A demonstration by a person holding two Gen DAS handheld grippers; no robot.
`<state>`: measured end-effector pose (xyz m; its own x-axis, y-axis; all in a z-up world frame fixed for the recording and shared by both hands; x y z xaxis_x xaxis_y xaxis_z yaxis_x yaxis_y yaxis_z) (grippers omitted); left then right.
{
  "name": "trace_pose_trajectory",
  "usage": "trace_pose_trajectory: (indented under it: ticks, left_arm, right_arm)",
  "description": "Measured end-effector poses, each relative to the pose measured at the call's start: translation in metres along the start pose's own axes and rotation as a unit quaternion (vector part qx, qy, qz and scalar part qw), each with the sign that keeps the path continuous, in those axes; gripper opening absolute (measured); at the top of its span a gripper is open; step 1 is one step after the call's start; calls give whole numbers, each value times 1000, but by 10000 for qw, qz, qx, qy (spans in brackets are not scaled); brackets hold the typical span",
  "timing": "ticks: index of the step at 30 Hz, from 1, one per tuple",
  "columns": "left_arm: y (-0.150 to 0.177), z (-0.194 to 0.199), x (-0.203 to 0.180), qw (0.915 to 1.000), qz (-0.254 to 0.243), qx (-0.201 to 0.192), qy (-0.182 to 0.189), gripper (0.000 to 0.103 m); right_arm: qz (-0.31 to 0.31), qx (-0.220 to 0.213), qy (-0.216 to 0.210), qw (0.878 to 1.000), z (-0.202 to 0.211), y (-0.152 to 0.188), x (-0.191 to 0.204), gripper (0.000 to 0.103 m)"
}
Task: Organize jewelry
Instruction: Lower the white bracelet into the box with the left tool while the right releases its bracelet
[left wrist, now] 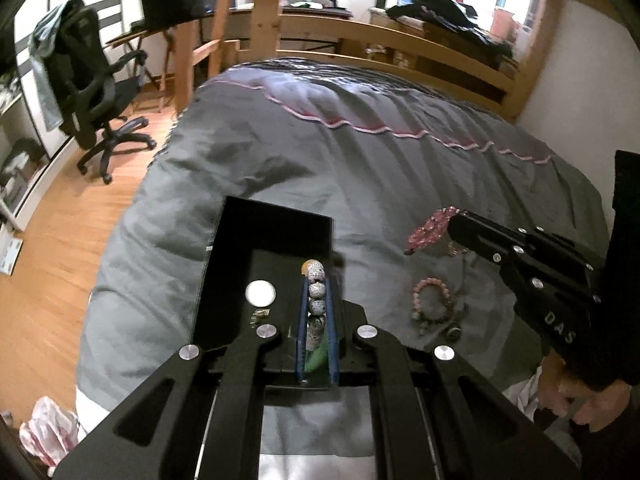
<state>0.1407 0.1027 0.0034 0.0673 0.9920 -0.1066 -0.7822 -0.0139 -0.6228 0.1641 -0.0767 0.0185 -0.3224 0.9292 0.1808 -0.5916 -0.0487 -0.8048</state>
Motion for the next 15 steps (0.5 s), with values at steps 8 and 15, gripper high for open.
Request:
trace_pose_trajectory:
  ticks: [8,15]
  left_arm:
    - [5,-11,45,9975,571,379,-186,8]
    - [11,-21,61,9941,848,634,-234,8]
  right_arm:
    - [270,279,-326,9987,-40,4,50,9]
    - [386,621,-439,9964,-65,30,67,9]
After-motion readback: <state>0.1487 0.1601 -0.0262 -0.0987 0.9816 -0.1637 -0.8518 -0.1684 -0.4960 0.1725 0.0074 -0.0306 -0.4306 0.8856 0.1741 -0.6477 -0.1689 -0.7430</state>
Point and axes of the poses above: each gripper's, at about its wrist camera, not at the fingertips, and z roughly against the way its jaws point, x to its left, y to its underside, the point moved 3 cm from there along -z, roughly the way its jaws point, and after that the axes turned 2 degrees about -x, right-handed, at the moved point
